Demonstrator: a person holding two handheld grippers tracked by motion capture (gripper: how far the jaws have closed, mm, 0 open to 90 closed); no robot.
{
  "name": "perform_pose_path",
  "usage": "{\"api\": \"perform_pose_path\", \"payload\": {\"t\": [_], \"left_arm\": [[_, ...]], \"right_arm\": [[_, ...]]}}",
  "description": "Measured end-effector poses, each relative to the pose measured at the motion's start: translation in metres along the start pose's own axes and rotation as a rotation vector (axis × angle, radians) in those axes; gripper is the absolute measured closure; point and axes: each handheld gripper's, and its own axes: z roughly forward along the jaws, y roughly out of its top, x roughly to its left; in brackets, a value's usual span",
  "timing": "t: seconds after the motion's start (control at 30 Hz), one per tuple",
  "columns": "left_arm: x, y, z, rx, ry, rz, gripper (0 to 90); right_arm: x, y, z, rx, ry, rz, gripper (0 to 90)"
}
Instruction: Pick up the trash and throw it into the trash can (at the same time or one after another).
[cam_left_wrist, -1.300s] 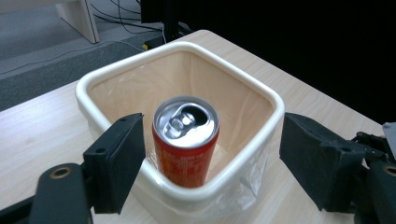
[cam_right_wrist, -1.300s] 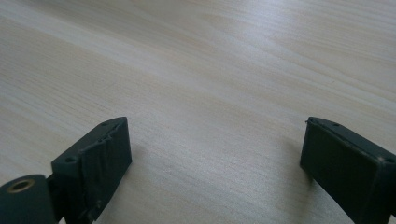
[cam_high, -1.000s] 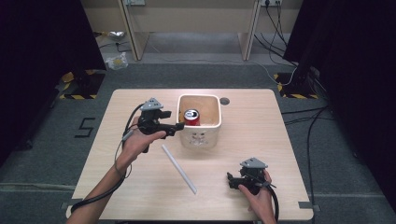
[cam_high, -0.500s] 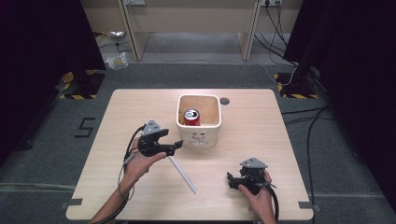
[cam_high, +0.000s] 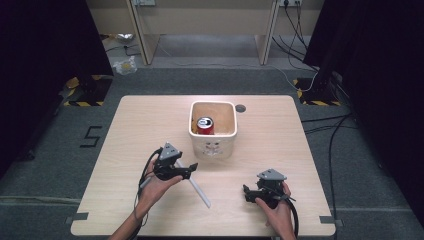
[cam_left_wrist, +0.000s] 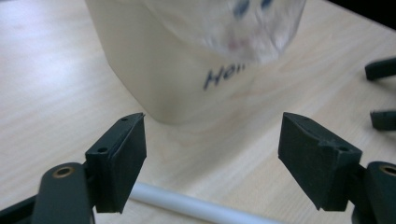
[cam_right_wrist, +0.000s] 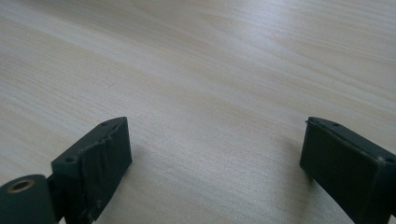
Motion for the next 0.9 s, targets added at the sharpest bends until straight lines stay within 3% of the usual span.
{"api": "perform_pose_path", "payload": {"t": [0.1,0.37,0.47,0.67,0.9], "left_arm": [[-0.007,-0.014,0.01,0.048,-0.025,0.013,23.0],[-0.013,-0.029,0.02,0.088,-0.029,0.024,22.9],[-0.014,-0.031,0.019,0.085,-0.02,0.02,23.0],[-0.018,-0.035,0.021,0.095,0.018,0.065,22.9],[-0.014,-0.038,0.017,0.105,0.04,0.063,23.4]], "right_arm": [[0.0,0.0,0.0,0.0,0.0,0.0,8.8],[0.0,0.0,0.0,0.0,0.0,0.0,8.8],[0.0,0.0,0.0,0.0,0.0,0.0,8.8],[0.0,0.0,0.0,0.0,0.0,0.0,8.9],[0.0,0.0,0.0,0.0,0.001,0.001,9.0]]}}
